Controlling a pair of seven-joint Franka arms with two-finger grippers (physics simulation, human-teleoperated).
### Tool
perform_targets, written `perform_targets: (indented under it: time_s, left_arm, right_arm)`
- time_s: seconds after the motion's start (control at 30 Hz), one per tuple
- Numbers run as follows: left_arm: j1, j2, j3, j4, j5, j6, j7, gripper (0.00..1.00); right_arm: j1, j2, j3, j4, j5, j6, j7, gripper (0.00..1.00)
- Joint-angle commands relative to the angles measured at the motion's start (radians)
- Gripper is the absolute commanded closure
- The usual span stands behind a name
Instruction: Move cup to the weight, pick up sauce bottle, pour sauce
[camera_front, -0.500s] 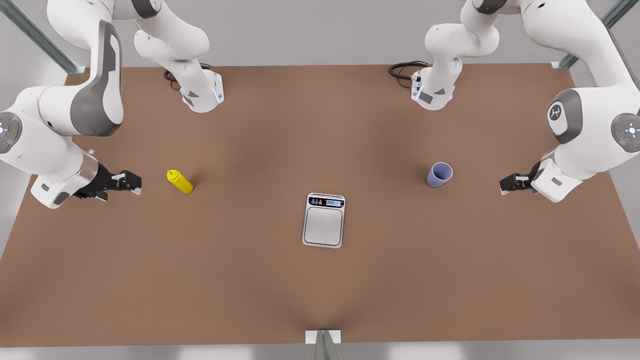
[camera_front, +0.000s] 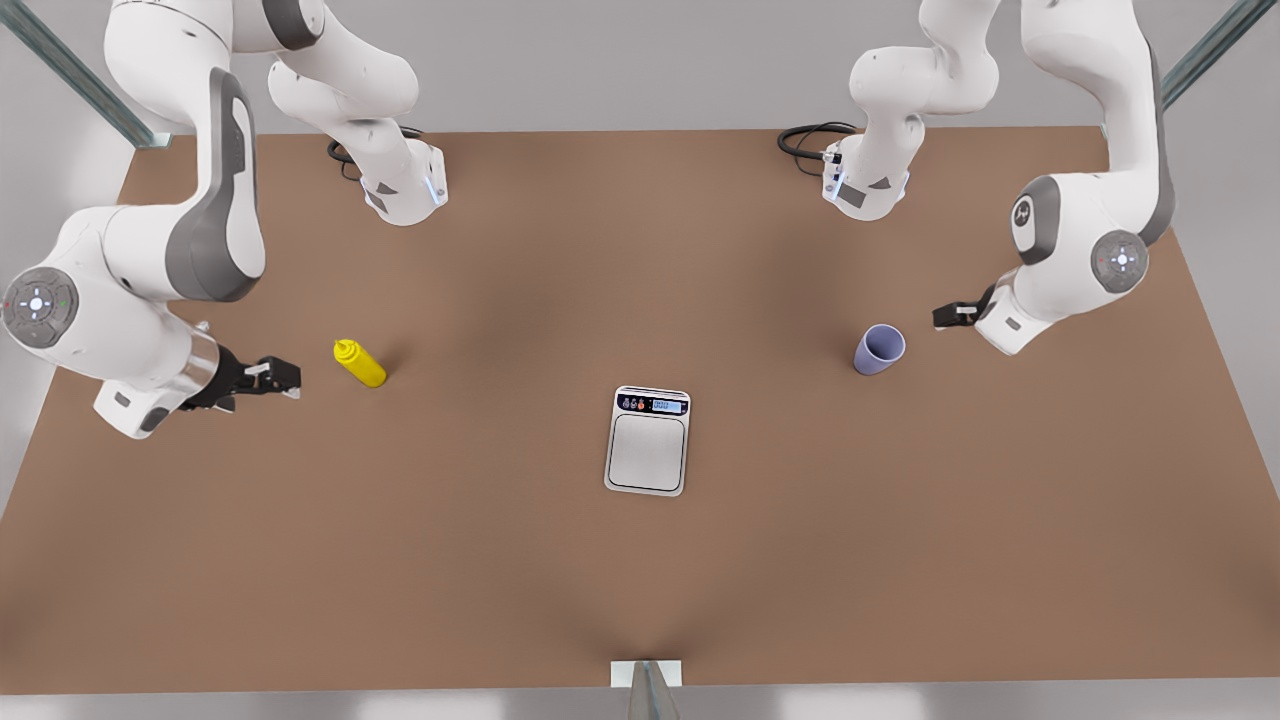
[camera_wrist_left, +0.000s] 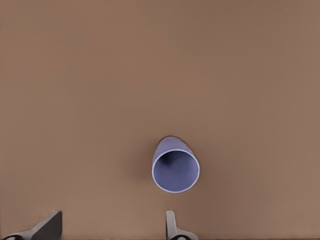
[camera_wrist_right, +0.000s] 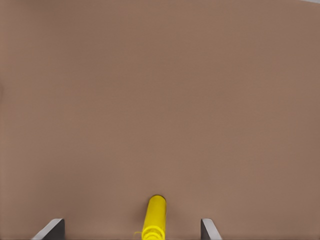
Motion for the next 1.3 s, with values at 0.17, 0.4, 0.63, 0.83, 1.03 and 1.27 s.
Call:
perform_targets:
  time_s: [0.17,0.4,0.63,0.83,1.03,1.27]
  left_arm:
    - [-0.001,0.023,-0.002,-0.145,0.007,0.218,0.002,0.00]
    - [-0.016,0.071,-0.002,-0.290,0.002,0.488,0.000,0.00]
    - [-0.019,0.107,-0.003,-0.338,-0.001,0.593,0.000,0.00]
    - [-0.035,0.187,-0.003,-0.339,-0.001,0.662,0.000,0.23]
    - [-0.074,0.209,-0.003,-0.347,-0.002,0.702,-0.037,0.32]
    - [-0.074,0.209,-0.002,-0.366,-0.002,0.739,-0.038,0.58]
  right_arm:
    - [0.016,0.008,0.002,0.000,-0.002,0.006,-0.001,0.00]
    - [0.005,-0.073,0.002,-0.192,0.000,0.137,-0.231,0.00]
    - [-0.279,-0.084,-0.002,-0.365,0.218,0.167,-1.110,0.00]
    - [-0.540,-0.147,-0.005,-0.727,0.488,0.354,-1.704,0.00]
    - [-0.688,0.022,-0.005,-0.836,0.842,0.338,-2.224,0.00]
    - [-0.672,0.177,0.009,-0.830,0.942,0.254,-2.313,0.00]
